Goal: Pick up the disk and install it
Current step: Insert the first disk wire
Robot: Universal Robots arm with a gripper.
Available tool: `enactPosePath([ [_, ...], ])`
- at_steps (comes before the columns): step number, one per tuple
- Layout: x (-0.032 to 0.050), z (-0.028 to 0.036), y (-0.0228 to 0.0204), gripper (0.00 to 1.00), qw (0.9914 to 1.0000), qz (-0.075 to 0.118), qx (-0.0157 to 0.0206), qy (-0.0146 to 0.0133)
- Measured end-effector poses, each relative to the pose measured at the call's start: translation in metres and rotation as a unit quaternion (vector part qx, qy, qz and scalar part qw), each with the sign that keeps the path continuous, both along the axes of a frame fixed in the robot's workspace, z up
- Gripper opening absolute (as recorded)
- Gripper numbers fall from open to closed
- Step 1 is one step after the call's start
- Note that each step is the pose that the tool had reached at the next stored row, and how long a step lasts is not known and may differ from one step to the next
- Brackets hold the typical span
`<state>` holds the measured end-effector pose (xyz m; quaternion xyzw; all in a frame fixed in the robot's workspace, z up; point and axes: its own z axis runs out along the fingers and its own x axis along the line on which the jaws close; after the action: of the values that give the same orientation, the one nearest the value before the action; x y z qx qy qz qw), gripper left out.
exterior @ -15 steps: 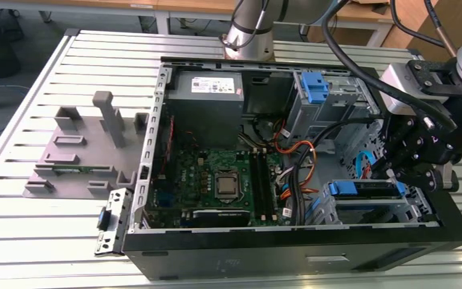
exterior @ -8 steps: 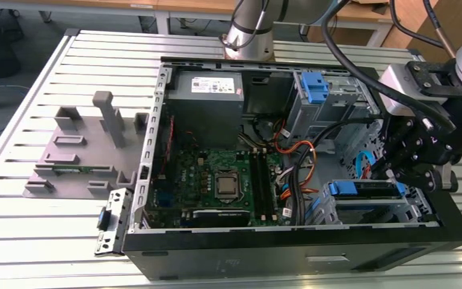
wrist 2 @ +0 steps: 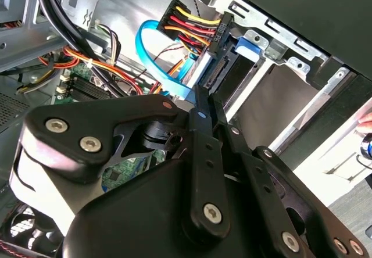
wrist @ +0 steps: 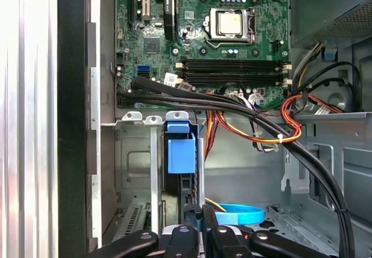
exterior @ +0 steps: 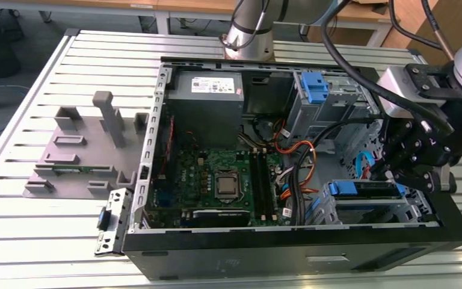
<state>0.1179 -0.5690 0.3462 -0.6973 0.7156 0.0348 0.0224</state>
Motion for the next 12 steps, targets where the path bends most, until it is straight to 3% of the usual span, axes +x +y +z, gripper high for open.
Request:
enactPosePath([
  [6,-0.0001,-0.0022,-0.0033,0.16,1.0,0.0,0.0,0.0],
  [12,0.0,-0.0055,-0.0038,0.16,0.99998,0.006,0.0,0.0],
])
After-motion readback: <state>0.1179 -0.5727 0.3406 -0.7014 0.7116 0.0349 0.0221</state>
